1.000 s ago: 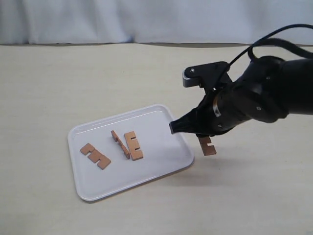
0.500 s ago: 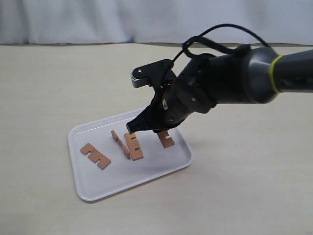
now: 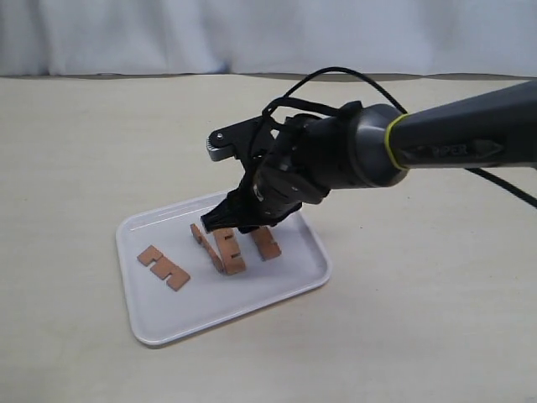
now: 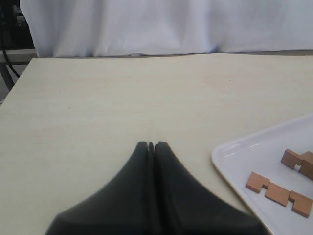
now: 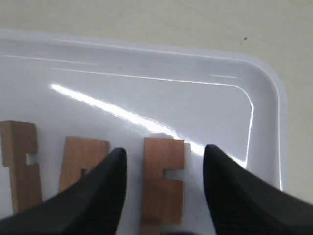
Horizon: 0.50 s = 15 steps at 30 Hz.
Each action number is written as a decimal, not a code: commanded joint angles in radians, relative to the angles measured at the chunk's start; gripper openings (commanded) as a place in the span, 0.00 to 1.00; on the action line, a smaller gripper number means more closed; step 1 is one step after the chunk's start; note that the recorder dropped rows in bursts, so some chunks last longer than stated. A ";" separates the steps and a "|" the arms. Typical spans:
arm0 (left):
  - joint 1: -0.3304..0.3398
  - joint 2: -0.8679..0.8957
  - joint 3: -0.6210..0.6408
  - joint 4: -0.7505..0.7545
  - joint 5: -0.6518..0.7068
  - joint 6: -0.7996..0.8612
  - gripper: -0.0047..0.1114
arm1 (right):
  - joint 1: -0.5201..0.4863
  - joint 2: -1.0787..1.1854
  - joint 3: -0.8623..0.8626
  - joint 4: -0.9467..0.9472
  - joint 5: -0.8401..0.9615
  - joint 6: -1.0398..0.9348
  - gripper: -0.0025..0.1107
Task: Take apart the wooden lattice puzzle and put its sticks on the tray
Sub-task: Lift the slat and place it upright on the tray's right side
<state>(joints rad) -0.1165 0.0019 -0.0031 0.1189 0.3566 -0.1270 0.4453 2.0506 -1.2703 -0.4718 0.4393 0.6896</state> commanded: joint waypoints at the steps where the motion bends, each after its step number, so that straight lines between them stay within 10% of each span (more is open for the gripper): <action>1: 0.000 -0.002 0.003 0.001 -0.007 -0.002 0.04 | 0.027 -0.024 -0.043 -0.007 0.077 0.002 0.52; 9: 0.000 -0.002 0.003 0.001 -0.007 -0.002 0.04 | 0.092 -0.134 -0.059 -0.014 0.259 -0.083 0.51; 15: 0.000 -0.002 0.003 0.001 -0.007 -0.002 0.04 | 0.150 -0.174 -0.047 -0.009 0.429 -0.181 0.18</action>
<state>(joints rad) -0.1165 0.0019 -0.0031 0.1189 0.3566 -0.1270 0.5685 1.8928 -1.3256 -0.4775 0.7975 0.5739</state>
